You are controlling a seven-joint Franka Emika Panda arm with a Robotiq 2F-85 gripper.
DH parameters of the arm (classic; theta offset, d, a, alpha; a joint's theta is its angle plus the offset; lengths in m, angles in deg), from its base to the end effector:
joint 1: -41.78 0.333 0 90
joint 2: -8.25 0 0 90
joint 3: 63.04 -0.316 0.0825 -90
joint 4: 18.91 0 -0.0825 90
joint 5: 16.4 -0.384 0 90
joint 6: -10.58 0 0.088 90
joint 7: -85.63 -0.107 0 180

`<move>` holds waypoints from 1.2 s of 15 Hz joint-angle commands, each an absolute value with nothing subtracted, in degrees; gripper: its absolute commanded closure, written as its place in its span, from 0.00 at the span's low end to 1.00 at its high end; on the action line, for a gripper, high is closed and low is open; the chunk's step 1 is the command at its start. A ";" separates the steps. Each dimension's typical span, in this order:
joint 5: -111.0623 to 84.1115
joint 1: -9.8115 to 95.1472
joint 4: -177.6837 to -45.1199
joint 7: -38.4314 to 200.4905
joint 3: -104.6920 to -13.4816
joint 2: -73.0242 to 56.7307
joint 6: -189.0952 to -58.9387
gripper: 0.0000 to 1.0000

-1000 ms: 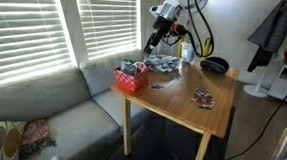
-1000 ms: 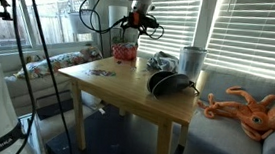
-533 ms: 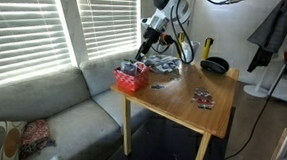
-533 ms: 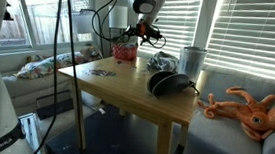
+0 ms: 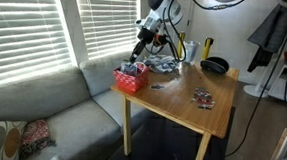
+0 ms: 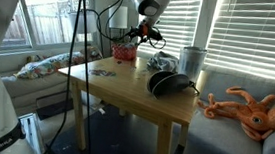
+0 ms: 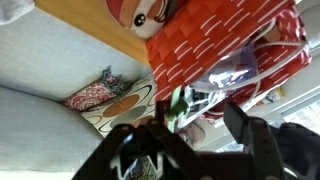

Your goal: Remove the white cable from the red basket

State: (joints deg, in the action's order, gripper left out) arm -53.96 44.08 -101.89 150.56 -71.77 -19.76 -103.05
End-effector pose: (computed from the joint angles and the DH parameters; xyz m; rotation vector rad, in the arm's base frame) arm 0.6901 0.1540 0.4279 -2.1837 -1.2621 -0.4558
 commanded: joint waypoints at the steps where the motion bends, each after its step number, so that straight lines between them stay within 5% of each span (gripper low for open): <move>1: -52.25 42.88 -96.88 147.99 -72.84 -22.53 -97.70 0.67; 5: -52.47 42.54 -94.84 147.68 -72.89 -23.47 -95.47 0.95; 7: -52.59 42.47 -94.35 147.79 -72.90 -23.55 -95.24 1.00; 17: -52.92 42.21 -94.08 148.70 -73.20 -22.78 -94.84 1.00; 18: -53.11 42.03 -94.15 148.87 -73.25 -22.88 -94.62 0.81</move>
